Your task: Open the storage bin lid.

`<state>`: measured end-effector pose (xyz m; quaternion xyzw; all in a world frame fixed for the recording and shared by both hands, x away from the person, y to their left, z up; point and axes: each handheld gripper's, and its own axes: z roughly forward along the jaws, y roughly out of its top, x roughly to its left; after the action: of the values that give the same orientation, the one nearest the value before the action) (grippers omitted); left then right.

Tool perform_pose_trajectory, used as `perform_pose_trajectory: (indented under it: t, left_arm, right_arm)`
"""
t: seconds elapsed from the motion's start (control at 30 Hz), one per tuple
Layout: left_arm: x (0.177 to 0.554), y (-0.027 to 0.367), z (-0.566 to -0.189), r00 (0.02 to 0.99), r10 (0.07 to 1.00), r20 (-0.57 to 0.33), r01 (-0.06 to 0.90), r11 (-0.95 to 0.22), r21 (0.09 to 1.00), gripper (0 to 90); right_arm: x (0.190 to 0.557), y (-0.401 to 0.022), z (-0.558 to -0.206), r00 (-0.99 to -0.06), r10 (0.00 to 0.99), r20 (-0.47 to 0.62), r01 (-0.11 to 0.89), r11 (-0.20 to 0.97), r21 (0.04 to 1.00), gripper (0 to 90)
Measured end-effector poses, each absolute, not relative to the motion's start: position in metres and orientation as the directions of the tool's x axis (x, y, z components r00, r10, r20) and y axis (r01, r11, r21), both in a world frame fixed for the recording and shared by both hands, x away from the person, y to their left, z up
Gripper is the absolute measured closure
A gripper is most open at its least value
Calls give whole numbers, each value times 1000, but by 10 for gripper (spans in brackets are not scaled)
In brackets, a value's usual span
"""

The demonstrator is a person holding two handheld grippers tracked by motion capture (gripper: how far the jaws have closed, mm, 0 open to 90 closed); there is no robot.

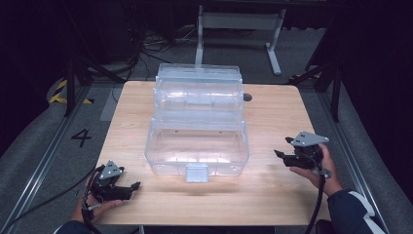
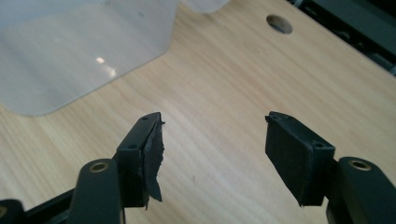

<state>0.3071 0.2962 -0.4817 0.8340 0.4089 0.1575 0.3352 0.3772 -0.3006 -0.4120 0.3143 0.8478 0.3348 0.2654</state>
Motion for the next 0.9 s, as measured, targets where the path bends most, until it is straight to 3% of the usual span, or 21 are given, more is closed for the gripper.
perform_pose_trajectory:
  t: [0.6,0.9]
  left_arm:
    - [314,294,-482,618,786,-8,574,-445,687,151]
    - [316,295,-481,628,778,-3,569,-456,684,149]
  right_arm:
    - [336,-332,-461,-648,749,-140,434,513,741,356]
    - [323,-342,-477,-632,772,-68,486,464,741,294]
